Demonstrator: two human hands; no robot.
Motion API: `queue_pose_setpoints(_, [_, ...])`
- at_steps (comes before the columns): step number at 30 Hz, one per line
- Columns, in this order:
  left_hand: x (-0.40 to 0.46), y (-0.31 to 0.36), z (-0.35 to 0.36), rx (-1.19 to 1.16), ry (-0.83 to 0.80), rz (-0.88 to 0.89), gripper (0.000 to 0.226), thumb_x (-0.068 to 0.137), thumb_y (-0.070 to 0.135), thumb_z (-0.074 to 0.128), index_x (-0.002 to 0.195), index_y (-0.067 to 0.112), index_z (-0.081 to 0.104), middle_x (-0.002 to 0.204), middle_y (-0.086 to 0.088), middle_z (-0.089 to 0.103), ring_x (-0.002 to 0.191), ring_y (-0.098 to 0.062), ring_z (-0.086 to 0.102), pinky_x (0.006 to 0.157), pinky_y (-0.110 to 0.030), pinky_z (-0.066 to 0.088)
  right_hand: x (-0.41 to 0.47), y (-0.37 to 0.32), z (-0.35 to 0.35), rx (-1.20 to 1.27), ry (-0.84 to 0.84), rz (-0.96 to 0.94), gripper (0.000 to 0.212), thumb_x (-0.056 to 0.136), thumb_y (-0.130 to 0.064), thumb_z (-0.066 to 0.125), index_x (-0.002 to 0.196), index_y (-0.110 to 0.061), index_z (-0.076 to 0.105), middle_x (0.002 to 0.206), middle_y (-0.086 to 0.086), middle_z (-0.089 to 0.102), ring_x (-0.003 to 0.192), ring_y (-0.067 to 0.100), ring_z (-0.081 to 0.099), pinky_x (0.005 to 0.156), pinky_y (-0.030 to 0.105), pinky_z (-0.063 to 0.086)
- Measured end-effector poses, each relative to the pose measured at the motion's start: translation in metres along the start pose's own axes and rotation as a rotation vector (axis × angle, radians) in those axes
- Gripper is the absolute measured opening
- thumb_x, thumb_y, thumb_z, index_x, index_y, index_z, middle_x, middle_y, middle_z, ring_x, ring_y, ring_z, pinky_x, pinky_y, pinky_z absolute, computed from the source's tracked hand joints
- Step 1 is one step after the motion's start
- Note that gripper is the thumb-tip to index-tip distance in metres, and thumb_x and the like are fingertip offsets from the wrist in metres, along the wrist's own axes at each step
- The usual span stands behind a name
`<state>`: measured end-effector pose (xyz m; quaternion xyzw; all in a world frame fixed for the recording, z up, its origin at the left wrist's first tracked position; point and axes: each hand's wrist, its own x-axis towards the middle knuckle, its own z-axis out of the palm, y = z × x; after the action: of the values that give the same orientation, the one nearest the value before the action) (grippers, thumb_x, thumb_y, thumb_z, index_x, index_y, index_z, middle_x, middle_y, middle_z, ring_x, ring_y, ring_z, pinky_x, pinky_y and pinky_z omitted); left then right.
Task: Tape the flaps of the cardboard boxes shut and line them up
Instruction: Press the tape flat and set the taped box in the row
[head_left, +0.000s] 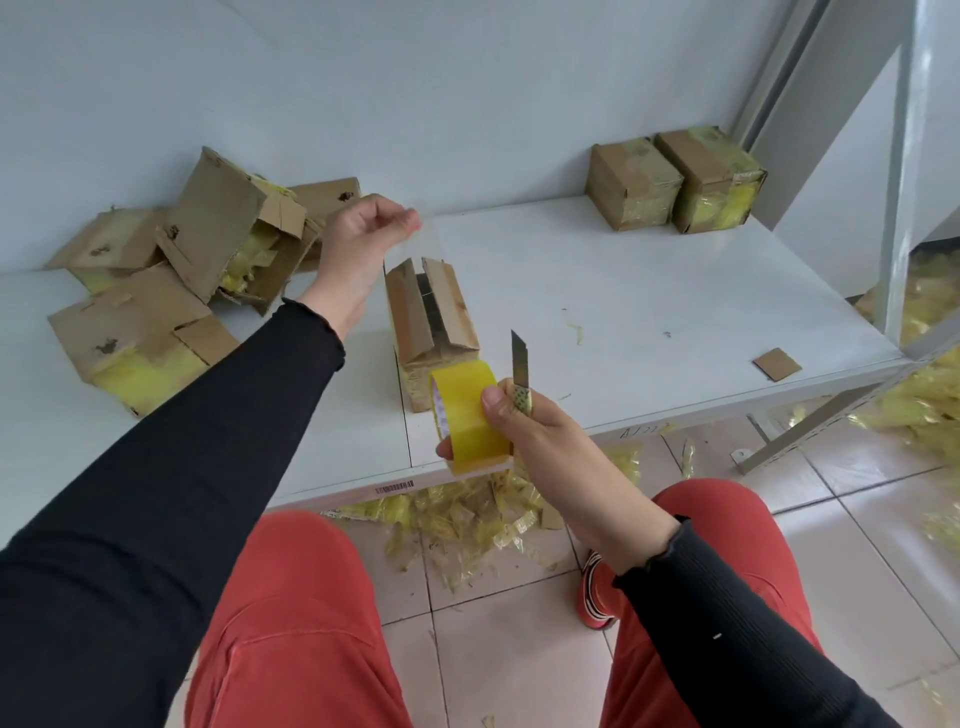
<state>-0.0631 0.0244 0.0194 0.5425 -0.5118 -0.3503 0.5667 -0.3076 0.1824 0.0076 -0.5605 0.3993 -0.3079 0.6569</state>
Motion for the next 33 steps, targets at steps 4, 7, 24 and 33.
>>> queue_pose_setpoints(4, [0.015,-0.026,0.002,0.003,-0.063,-0.05,0.016,0.101,0.023,0.067,0.086,0.02,0.062,0.092,-0.005,0.077,0.094,-0.009,0.071,0.091,-0.018,0.045,0.01,-0.001,0.005,0.066,0.052,-0.051,0.031,0.108,-0.041,0.043,0.119,-0.024,0.067,0.104,-0.014,0.077,0.102,-0.006,0.068,0.081,0.009,0.048])
queue_pose_setpoints(7, [0.022,-0.044,0.011,0.067,-0.103,-0.068,0.02,0.104,0.026,0.062,0.086,0.018,0.057,0.083,-0.006,0.078,0.072,-0.005,0.064,0.081,-0.026,0.042,0.014,0.003,0.009,0.105,0.102,-0.09,0.028,0.109,-0.038,0.044,0.121,-0.025,0.066,0.101,-0.016,0.077,0.099,-0.008,0.067,0.082,0.015,0.048])
queue_pose_setpoints(24, [0.03,-0.079,0.019,0.103,0.009,-0.144,0.018,0.105,0.023,0.054,0.089,0.017,0.051,0.082,-0.003,0.079,0.04,-0.008,0.035,0.045,-0.022,0.031,0.034,0.023,0.013,-0.012,0.167,-0.094,0.022,0.111,-0.025,0.042,0.12,-0.012,0.058,0.101,0.016,0.072,0.087,0.012,0.071,0.08,0.018,0.051])
queue_pose_setpoints(33, [0.038,-0.075,0.019,0.254,0.059,-0.405,0.029,0.096,0.017,0.066,0.07,0.018,0.054,0.071,0.002,0.051,0.062,-0.01,0.047,0.056,-0.021,0.039,0.034,0.028,0.022,-0.06,0.204,-0.138,0.021,0.111,-0.027,0.042,0.114,-0.012,0.057,0.101,0.019,0.067,0.086,0.016,0.069,0.081,0.026,0.052])
